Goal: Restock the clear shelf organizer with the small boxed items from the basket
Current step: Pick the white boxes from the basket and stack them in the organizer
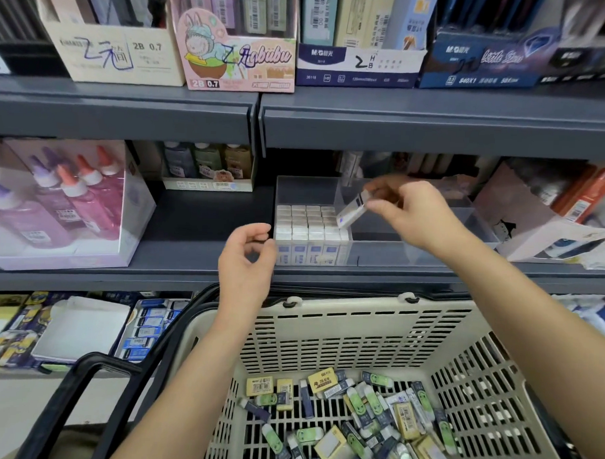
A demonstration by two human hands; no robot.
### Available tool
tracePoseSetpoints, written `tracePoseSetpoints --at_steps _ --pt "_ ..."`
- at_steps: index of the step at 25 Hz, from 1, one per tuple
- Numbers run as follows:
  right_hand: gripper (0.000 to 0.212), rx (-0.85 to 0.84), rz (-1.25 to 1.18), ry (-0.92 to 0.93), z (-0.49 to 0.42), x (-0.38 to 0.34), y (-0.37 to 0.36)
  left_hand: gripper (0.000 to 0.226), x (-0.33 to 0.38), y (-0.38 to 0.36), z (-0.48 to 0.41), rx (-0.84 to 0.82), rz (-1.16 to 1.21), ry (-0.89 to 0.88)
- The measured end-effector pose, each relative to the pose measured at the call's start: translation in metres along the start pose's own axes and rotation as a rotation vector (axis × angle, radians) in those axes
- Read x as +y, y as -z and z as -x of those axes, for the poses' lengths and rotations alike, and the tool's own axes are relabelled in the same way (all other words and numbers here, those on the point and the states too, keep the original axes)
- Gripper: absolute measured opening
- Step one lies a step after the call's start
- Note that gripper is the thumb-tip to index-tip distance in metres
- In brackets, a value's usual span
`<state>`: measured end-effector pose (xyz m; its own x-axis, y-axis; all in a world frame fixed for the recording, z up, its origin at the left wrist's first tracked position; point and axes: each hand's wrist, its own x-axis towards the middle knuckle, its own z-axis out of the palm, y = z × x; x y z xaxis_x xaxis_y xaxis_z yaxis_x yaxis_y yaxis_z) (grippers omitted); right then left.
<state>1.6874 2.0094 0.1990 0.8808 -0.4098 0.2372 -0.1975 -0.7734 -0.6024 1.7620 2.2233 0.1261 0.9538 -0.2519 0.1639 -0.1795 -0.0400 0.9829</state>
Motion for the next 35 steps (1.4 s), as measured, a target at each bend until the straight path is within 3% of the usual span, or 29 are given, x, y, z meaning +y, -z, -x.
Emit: tracePoseSetpoints --at_steps 6,12,14,17,23,25,30,35 --pt "0.025 -0.056 0.191 0.017 -0.015 -0.002 -0.011 0.035 -0.007 -0.004 0.000 -0.143 -0.140 0.060" --pt "0.021 -0.051 0.249 0.079 -0.019 -0.007 -0.009 0.039 -0.005 -0.002 0.000 -0.169 -0.145 0.062" --pt "0.016 -0.064 0.159 0.061 -0.017 -0.005 -0.008 0.038 -0.004 -0.002 0.001 -0.173 -0.139 0.060" --pt "0.029 -0.088 -0.115 -0.025 -0.012 -0.003 -0.008 0.039 -0.004 -0.002 0.000 -0.174 -0.145 0.068" --pt "0.015 -0.078 -0.148 -0.062 -0.008 0.006 -0.016 0.040 -0.005 -0.001 0.002 -0.184 -0.157 0.073" --pt "0.020 -0.084 -0.110 -0.100 -0.011 0.009 -0.015 0.040 -0.004 -0.001 0.002 -0.182 -0.159 0.074" --pt "0.019 0.106 0.099 -0.115 -0.021 0.004 -0.011 0.040 -0.003 -0.001 0.002 -0.184 -0.165 0.077" --pt "0.018 0.003 0.219 -0.039 -0.020 -0.004 -0.021 0.040 -0.005 -0.002 0.001 -0.181 -0.171 0.080"
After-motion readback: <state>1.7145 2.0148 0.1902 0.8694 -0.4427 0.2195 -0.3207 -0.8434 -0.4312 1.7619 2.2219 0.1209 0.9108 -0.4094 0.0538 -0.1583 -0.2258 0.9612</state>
